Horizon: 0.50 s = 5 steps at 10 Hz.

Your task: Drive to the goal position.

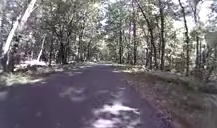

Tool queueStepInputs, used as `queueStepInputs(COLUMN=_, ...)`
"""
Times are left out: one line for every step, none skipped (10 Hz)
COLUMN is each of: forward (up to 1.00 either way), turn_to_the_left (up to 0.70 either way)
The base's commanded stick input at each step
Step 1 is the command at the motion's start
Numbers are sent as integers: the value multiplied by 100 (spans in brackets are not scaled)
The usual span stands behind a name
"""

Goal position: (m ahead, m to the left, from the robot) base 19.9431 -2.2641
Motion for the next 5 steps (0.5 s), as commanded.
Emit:
queueStepInputs(forward=45, turn_to_the_left=27)
queueStepInputs(forward=45, turn_to_the_left=8)
queueStepInputs(forward=45, turn_to_the_left=0)
queueStepInputs(forward=45, turn_to_the_left=0)
queueStepInputs(forward=45, turn_to_the_left=0)
